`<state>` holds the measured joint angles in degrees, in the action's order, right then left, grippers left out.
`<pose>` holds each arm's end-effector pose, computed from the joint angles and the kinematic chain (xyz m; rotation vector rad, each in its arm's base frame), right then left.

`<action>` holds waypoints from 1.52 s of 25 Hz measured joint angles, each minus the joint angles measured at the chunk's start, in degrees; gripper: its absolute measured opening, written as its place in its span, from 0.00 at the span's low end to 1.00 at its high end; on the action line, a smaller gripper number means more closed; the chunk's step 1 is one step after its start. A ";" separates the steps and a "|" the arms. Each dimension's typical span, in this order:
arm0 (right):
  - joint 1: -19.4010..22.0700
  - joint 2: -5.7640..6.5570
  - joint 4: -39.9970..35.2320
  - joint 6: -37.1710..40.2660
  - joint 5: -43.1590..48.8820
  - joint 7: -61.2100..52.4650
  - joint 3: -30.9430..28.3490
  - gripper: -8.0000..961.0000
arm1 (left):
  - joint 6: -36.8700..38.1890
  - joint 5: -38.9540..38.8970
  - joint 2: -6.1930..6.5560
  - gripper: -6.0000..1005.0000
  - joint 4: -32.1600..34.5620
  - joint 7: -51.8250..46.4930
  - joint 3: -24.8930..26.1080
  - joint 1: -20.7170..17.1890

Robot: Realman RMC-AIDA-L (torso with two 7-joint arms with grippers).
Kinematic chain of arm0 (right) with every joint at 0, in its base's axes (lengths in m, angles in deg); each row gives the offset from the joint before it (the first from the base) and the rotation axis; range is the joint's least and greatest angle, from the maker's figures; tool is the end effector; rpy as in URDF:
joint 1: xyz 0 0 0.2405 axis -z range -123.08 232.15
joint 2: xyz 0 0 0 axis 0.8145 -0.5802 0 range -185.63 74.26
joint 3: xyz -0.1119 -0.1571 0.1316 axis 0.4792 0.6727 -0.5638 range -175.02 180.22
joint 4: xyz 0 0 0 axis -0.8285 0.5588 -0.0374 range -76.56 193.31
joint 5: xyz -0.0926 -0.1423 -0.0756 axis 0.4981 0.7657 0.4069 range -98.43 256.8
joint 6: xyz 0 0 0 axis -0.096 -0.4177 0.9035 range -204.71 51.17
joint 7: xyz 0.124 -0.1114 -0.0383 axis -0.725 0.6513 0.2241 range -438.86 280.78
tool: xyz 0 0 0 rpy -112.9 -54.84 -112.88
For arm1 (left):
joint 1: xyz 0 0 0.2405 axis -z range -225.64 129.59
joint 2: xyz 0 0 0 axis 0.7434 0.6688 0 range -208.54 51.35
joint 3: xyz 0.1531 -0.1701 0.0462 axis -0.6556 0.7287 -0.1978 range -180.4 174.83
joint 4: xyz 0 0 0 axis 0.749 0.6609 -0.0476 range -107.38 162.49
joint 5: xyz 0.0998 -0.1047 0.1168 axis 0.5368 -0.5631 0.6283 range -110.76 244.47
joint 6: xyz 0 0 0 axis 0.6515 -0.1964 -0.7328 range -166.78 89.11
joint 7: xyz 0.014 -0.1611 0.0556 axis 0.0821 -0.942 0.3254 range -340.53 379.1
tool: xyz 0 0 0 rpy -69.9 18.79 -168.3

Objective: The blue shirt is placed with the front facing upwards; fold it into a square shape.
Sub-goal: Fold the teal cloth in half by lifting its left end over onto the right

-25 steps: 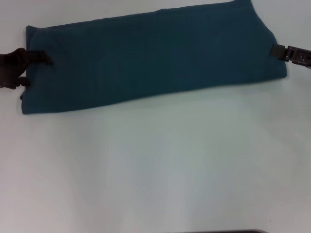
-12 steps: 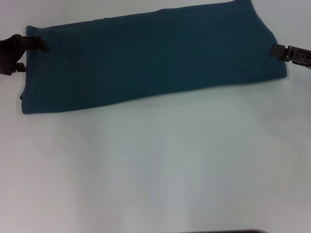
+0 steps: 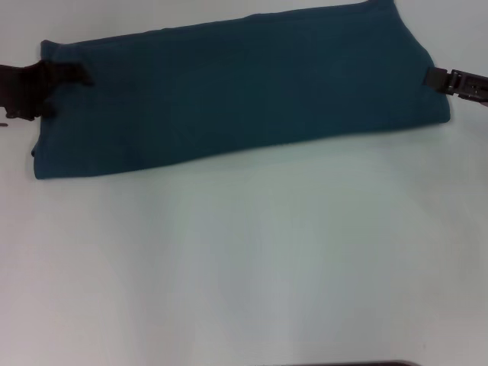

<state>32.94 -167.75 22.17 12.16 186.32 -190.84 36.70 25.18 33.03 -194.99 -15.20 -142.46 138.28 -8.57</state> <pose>0.2823 0.3001 0.0539 -2.2143 1.4876 0.9219 -0.2821 0.3862 0.0228 -1.7085 -1.9177 -0.2973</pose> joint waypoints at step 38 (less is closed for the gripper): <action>-0.09 0.24 0.00 -0.61 0.00 -0.57 0.00 0.93 | 2.08 1.45 0.13 0.94 -0.66 -0.21 -0.92 -0.77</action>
<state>32.85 -167.51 22.17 11.55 186.32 -191.40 36.70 27.26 34.48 -194.86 -15.86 -142.67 137.36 -9.33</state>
